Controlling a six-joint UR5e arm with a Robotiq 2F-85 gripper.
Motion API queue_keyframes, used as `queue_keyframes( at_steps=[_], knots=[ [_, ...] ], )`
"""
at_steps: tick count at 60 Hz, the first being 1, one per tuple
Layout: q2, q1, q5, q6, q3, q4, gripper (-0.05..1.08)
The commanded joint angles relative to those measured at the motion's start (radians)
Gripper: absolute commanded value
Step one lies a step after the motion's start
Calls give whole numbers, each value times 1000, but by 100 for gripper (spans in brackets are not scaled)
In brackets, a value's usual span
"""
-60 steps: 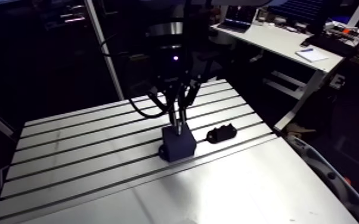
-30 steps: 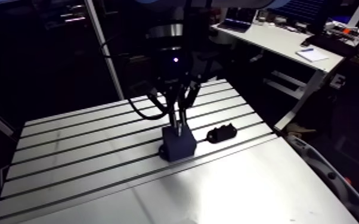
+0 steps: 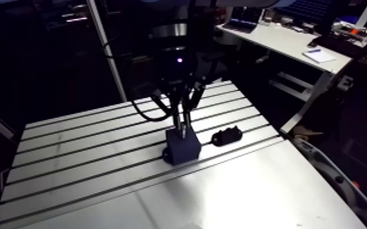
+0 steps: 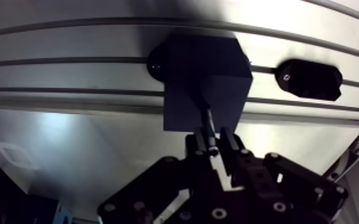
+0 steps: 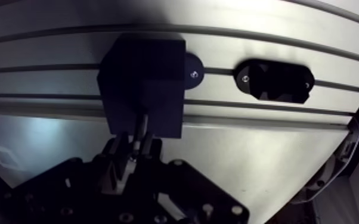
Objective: Pick up the M10 bolt and insert it into the hole until fully seated.
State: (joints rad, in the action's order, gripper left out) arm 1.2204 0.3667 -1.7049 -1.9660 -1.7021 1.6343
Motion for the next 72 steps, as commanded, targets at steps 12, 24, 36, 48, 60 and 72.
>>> queue_keyframes(
  at_steps=[12, 24, 36, 48, 60, 72],
  knots=[
    [-5, -2, 0, 0, 2, 3, 108],
    [-9, -2, 0, 0, 3, 5, 108],
    [-9, -2, 0, 0, -1, 11, 108],
    [-9, -2, 0, 0, -4, 16, 108],
    [-8, -3, 0, 0, -10, 18, 108],
    [-7, -3, 0, 3, -12, 19, 108]
  ],
)
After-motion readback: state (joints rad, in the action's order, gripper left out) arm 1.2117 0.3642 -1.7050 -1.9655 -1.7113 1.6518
